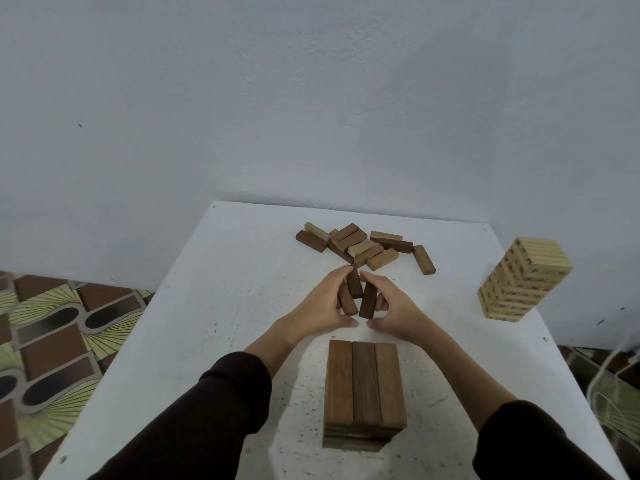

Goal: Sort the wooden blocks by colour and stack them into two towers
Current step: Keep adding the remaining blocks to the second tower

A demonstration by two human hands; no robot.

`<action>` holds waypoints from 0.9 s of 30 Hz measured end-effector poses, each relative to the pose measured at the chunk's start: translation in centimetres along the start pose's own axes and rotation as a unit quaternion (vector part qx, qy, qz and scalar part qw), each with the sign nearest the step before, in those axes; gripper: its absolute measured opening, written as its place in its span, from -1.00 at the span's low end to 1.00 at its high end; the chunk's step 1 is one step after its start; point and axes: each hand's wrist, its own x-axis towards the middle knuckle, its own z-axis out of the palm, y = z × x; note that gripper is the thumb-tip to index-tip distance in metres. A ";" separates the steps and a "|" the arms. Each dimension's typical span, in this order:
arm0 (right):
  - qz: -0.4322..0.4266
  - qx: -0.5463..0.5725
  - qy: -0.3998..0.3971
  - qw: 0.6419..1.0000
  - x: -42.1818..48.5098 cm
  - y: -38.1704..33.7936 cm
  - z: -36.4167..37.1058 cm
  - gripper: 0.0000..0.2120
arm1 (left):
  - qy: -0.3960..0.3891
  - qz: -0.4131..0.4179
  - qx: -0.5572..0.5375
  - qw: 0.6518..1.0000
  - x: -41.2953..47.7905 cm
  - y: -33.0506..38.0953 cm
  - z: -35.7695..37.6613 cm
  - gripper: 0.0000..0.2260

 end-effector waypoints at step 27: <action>-0.024 -0.014 0.086 0.996 0.0 0.3 1.3 -0.16 | -0.028 -0.010 0.044 0.999 -0.2 0.0 0.0 0.01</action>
